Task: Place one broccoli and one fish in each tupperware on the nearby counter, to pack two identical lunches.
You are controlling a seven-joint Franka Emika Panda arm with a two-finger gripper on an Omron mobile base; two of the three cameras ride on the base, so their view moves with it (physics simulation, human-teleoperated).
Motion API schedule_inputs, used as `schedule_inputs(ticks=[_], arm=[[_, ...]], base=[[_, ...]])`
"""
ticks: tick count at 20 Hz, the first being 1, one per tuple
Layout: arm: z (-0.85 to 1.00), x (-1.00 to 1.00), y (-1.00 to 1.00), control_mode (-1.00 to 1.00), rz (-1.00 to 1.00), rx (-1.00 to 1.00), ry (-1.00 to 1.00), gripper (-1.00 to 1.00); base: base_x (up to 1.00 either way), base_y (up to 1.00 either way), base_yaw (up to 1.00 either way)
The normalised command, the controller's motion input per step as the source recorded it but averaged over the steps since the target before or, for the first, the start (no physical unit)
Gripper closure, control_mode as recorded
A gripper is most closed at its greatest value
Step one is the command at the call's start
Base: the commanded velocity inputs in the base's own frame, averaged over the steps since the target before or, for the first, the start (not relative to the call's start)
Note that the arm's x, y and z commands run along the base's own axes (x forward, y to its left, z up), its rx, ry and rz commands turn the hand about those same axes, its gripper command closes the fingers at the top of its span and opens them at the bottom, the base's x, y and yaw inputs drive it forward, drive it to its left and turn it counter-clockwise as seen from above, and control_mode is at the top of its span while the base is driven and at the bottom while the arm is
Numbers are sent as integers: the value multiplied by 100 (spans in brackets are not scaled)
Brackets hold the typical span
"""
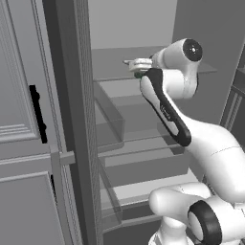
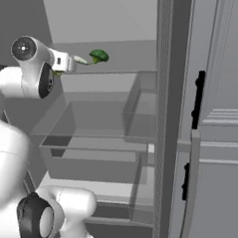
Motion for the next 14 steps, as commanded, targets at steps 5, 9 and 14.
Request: schedule_inputs(ticks=[5, 9, 14], arm=[[22, -100, 0, -100, 10, -18, 38, 100], [-67, -89, 0, -100, 7, -19, 53, 100], [-100, -100, -7, -100, 2, -9, 3, 100]], base=[[0, 0, 0], [0, 0, 0], [0, 0, 0]])
